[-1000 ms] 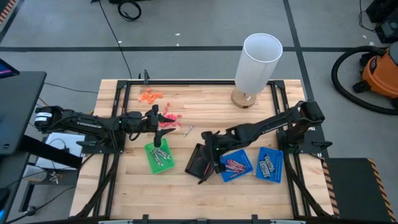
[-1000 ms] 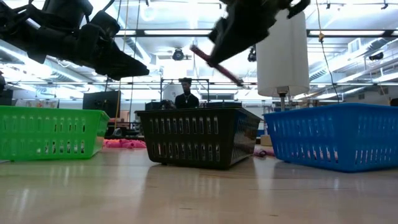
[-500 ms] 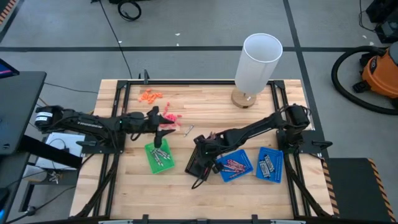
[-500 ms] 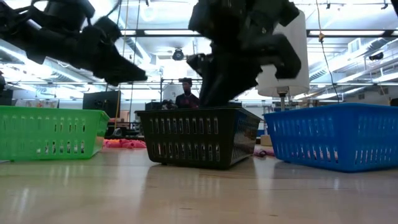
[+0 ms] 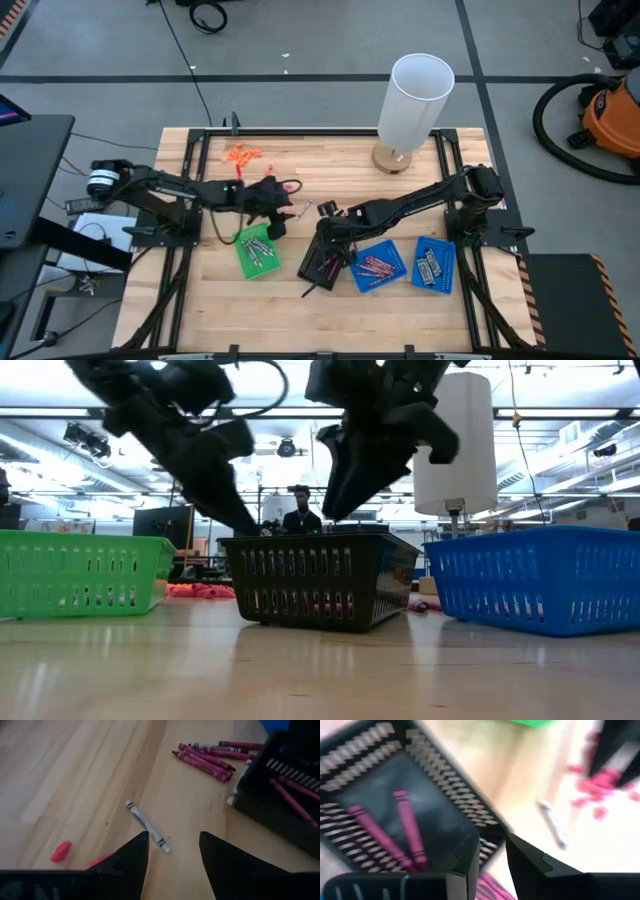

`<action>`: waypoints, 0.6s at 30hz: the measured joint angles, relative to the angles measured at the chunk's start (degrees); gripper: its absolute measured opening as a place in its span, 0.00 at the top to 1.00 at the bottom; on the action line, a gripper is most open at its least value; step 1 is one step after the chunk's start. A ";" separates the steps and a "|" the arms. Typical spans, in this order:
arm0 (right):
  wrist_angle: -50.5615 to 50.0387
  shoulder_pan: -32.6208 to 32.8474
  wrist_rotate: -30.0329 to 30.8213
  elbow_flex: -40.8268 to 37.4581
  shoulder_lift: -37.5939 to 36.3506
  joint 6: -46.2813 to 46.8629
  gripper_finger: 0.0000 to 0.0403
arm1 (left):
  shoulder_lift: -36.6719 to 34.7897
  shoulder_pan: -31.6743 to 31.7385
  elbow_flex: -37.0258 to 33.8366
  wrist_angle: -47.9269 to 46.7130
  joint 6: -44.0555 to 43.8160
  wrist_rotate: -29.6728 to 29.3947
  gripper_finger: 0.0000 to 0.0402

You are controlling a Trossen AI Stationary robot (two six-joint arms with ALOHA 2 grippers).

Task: Sort crayons
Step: Put the white crayon into the green bin

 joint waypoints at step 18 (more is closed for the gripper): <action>-10.90 3.12 14.69 -8.01 -7.73 18.68 0.74 | 23.18 0.60 18.88 -11.86 -4.03 -4.09 0.53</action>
